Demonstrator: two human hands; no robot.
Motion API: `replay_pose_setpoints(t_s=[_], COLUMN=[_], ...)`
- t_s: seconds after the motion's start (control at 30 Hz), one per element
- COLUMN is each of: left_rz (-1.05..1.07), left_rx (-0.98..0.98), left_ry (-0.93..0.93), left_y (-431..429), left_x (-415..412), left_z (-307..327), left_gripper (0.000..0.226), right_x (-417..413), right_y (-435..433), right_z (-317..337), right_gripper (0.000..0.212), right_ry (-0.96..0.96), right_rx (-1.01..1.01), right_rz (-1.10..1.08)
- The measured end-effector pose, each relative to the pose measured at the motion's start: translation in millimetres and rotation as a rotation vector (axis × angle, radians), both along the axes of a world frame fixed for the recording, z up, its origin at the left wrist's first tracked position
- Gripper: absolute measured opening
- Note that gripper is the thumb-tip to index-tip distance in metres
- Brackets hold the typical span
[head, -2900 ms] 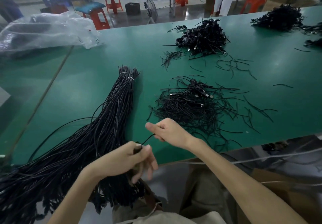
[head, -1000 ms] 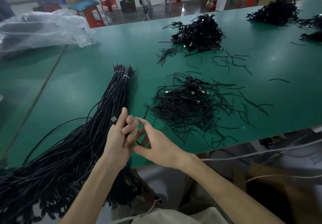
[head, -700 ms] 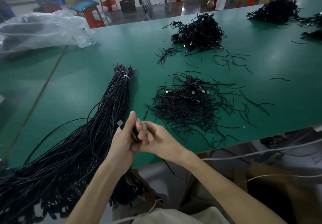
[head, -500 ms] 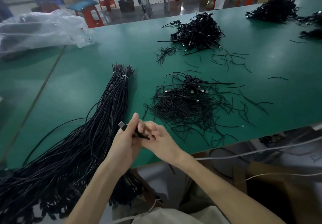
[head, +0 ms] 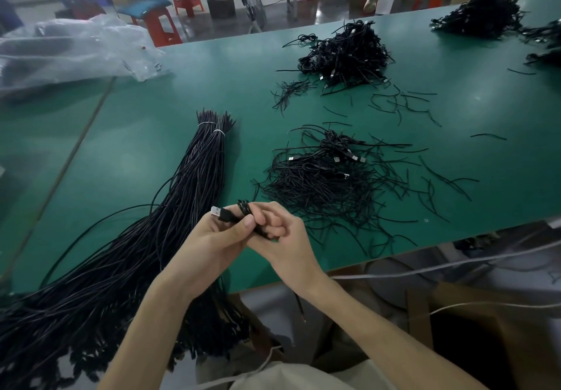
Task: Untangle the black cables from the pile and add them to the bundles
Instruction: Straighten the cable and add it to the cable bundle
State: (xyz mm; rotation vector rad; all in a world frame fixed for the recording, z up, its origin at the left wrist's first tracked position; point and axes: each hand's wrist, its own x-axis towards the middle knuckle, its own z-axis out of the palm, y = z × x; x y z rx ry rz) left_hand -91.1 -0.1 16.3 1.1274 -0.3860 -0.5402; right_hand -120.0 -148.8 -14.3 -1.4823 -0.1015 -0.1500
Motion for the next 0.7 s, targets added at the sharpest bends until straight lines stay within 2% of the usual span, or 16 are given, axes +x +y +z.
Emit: replay_pose_setpoints(t_s=[0.1,0.2,0.3,0.4,0.53,0.7], left_rz=[0.100,0.166,0.239,0.319,0.287,0.340], left_rx=[0.061,0.192,0.391,0.505,0.545,0.489], left_ry=[-0.065,-0.129,-0.220,-0.233,-0.213,-0.110], left_y=[-1,1,3,6,15,21], left_x=[0,-1,-4,-4,-3,-5], left_z=[-2,-8,-12,-14,-18,-20], left_gripper=[0.015,0.014,0.012,0.008,0.012,0.016], right_x=[6,12,14,15,12,10], right_y=[-8,-14,-19,-22,-22,-19], right_z=[2,2,-1,-1,-3,-3], right_gripper=[0.036,0.040,0.042,0.039,0.032,0.048], right_ry=[-0.070,-0.122,-0.111,-0.077,-0.030,0.010], right_rx=[-0.158,-0.384,-0.548,-0.702,-0.712,-0.683], right_rz=[-0.055,-0.012,0.048,0.138,0.256,0.289])
